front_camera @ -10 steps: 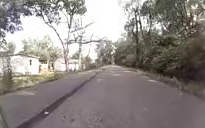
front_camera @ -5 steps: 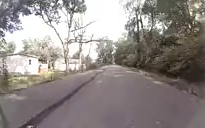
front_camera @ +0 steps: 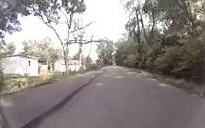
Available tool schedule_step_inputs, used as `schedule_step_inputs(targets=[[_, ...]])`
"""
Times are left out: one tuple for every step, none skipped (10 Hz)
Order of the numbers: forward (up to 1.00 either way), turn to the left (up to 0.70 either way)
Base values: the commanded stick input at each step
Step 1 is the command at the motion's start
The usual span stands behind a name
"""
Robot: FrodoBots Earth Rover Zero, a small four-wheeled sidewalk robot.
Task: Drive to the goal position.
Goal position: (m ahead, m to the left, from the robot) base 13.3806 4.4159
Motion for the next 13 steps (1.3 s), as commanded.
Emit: schedule_step_inputs(targets=[[0.7, 0.0], [0.7, 0.0], [0.7, 0.0], [0.7, 0.0], [0.7, 0.0], [0.7, 0.0], [0.7, 0.0], [0.7, 0.0], [0.7, 0.0], [0.7, 0.0], [0.7, 0.0], [0.7, 0.0], [0.7, 0.0]])
